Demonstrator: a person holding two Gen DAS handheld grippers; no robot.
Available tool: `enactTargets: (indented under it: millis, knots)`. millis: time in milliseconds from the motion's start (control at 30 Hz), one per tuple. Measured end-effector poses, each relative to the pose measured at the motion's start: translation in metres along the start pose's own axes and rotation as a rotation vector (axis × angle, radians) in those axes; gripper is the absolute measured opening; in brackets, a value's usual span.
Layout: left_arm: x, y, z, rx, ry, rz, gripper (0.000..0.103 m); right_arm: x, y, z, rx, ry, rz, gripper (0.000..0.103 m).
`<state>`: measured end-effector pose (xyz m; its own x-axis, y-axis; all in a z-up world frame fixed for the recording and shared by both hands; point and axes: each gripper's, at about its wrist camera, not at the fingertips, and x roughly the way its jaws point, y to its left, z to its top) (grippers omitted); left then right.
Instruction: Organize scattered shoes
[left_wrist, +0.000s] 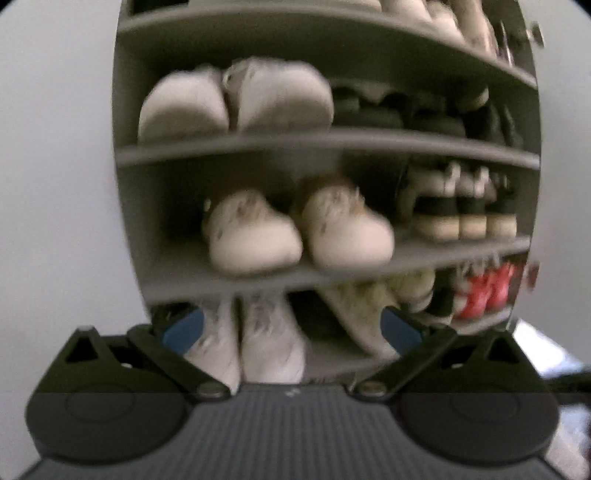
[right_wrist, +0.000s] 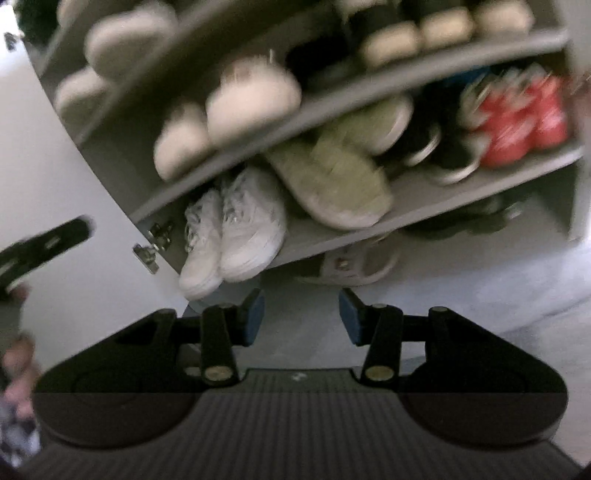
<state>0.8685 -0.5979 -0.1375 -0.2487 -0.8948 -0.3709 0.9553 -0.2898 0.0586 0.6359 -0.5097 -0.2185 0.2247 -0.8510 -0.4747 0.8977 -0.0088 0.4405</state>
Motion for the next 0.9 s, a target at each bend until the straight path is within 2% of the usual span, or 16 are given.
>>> enactTargets:
  millis: [67, 133, 267, 333, 400, 433, 533, 600, 700, 733, 867, 900]
  knots:
    - [-0.003, -0.012, 0.037, 0.009, 0.068, -0.061, 0.103, -0.047, 0.02, 0.012, 0.004, -0.013, -0.064, 0.049]
    - [-0.018, -0.023, 0.071, 0.046, 0.095, -0.081, 0.103, -0.09, 0.043, 0.024, 0.013, -0.016, -0.106, 0.049]
    - [-0.058, -0.034, 0.129, 0.08, 0.146, -0.104, 0.103, -0.152, 0.085, 0.057, 0.047, -0.016, -0.124, 0.048]
    - [-0.084, -0.038, 0.163, 0.094, 0.176, -0.086, 0.103, -0.173, 0.109, 0.079, 0.066, -0.021, -0.129, 0.048]
    - [-0.102, -0.038, 0.188, 0.075, 0.215, -0.072, 0.103, -0.213, 0.142, 0.113, 0.089, -0.018, -0.125, 0.048]
    - [-0.12, -0.039, 0.209, 0.062, 0.25, -0.064, 0.103, -0.221, 0.146, 0.118, 0.085, -0.017, -0.124, 0.048]
    - [-0.17, -0.038, 0.262, 0.024, 0.324, -0.028, 0.103, -0.274, 0.182, 0.159, 0.039, 0.02, -0.116, 0.048]
    - [-0.203, -0.039, 0.295, 0.02, 0.361, -0.009, 0.103, -0.323, 0.206, 0.191, -0.037, 0.069, -0.091, 0.047]
    - [-0.252, -0.041, 0.351, 0.036, 0.387, 0.04, 0.103, -0.389, 0.225, 0.226, -0.069, 0.105, -0.127, 0.048]
    - [-0.267, -0.041, 0.367, 0.039, 0.393, 0.05, 0.103, -0.395, 0.226, 0.229, -0.063, 0.109, -0.132, 0.048]
    - [-0.322, -0.044, 0.435, 0.057, 0.413, 0.079, 0.103, -0.482, 0.251, 0.265, 0.02, 0.125, -0.195, 0.049]
    - [-0.337, -0.045, 0.449, 0.064, 0.403, 0.084, 0.103, -0.494, 0.257, 0.269, 0.009, 0.12, -0.195, 0.049]
